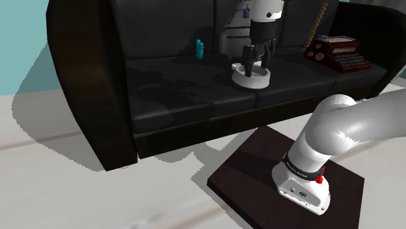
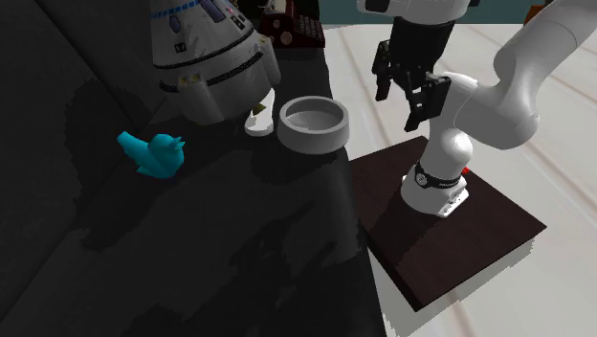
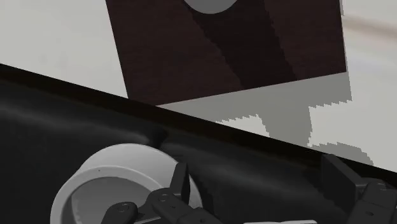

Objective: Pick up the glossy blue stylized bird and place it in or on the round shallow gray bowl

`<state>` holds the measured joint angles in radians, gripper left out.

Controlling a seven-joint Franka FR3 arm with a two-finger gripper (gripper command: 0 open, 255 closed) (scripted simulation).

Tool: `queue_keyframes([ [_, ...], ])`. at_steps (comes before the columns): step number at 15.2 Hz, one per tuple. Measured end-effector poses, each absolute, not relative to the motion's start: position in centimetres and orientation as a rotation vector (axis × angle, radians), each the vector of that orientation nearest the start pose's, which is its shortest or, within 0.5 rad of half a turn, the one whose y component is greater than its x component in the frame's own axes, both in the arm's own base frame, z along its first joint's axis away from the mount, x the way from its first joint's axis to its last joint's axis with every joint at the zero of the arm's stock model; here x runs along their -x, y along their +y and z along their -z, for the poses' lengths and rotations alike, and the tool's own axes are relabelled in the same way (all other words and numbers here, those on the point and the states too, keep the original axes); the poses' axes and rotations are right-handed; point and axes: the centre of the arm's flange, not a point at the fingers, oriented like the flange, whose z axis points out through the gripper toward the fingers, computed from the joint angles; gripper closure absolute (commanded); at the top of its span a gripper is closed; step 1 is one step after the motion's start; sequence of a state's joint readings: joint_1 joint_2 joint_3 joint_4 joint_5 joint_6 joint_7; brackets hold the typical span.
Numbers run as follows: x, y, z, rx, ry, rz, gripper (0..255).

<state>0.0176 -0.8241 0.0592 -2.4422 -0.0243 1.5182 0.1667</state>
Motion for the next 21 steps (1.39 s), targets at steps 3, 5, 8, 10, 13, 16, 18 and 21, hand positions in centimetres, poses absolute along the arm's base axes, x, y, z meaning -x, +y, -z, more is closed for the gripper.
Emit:
queue_keyframes([
  [3,-30.1,2.2,-55.6,3.208,0.211,-0.139,0],
  [5,-32.2,2.0,-55.6,3.203,0.257,-0.123,0],
  [8,-36.3,1.4,-55.5,3.191,0.334,-0.097,0],
  [10,-38.5,0.8,-55.1,3.182,0.386,-0.079,0],
  [13,-42.3,-0.1,-54.9,3.167,0.464,-0.052,0],
  [16,-45.5,-1.0,-55.4,3.15,0.541,-0.025,0],
  [18,-47.9,-1.9,-55.3,3.137,0.592,-0.007,0],
  [21,-51.6,-3.2,-55.2,3.116,0.667,0.019,0],
])
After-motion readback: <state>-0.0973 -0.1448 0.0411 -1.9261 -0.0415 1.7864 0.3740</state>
